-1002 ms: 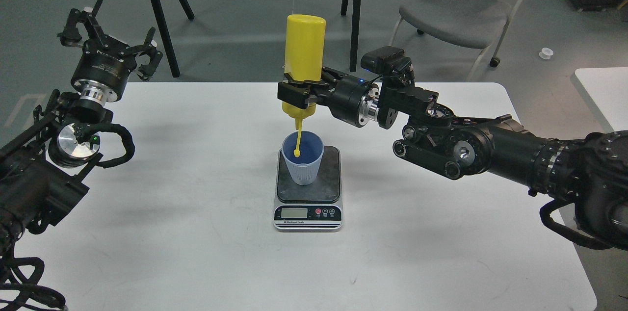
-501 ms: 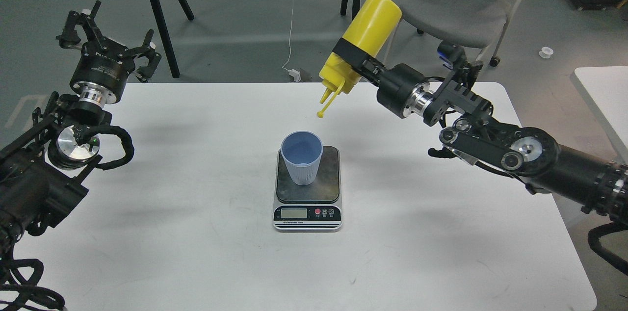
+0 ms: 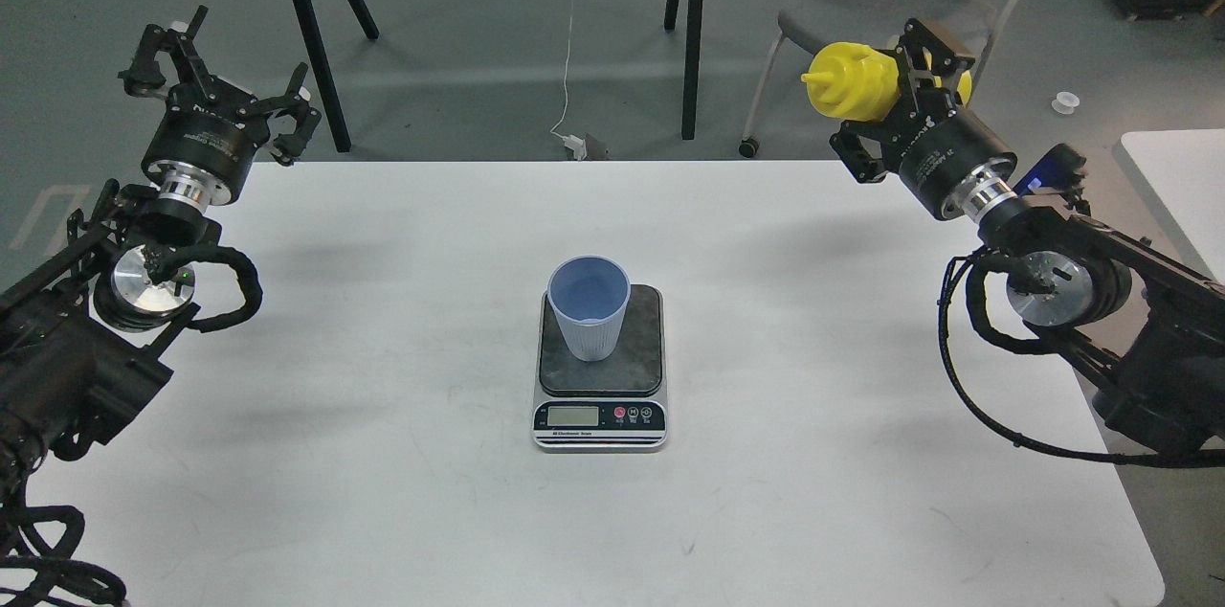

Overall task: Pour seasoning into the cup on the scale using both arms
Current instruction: 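Raise the bottle upright and bring it back toward its spot, then lower the yellow bottle onto the table and open the right gripper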

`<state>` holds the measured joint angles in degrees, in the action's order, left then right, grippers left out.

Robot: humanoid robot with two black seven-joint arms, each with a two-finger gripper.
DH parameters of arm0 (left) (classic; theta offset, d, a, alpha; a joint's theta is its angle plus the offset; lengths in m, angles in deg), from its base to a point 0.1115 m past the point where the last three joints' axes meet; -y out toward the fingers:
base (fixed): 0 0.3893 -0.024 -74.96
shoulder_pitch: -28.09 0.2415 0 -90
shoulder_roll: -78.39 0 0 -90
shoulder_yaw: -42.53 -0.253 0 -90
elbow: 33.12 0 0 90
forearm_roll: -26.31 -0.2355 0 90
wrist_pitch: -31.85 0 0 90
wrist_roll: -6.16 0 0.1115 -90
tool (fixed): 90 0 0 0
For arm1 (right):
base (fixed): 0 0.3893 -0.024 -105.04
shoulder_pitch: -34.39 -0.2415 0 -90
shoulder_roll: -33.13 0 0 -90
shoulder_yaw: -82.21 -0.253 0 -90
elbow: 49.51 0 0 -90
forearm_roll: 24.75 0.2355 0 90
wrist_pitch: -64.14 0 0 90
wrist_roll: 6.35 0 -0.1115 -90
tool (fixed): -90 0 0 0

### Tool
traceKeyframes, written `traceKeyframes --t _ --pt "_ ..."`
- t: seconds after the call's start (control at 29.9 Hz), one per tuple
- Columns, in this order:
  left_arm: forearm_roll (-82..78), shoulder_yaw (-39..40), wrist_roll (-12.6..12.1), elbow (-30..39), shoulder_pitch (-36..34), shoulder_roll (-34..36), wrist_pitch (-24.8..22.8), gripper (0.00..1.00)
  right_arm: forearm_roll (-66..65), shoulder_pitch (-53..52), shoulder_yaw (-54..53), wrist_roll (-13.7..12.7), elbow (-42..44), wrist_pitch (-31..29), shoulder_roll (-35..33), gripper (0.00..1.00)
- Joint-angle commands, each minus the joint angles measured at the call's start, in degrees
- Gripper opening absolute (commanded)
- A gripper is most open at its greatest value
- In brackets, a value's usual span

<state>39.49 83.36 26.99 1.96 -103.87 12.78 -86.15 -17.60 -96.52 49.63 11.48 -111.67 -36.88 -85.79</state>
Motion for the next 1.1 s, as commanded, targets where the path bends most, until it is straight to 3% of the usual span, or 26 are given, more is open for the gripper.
traceKeyframes --t 0.0,0.4,1.07 --pt "0.0 -0.05 0.0 0.07 0.04 -0.04 0.0 1.0 6.72 3.81 -2.39 -0.26 -1.38 -2.77 0.79 0.33" --pt "-0.08 -0.14 0.0 0.34 0.12 0.13 0.0 1.0 11.57 24.82 -8.91 -0.52 -4.28 -16.98 10.63 0.33" --pt "-2.1 -1.11 0.0 0.51 1.0 -0.04 0.0 1.0 11.57 27.99 -8.73 -0.96 4.95 -16.98 12.21 0.4"
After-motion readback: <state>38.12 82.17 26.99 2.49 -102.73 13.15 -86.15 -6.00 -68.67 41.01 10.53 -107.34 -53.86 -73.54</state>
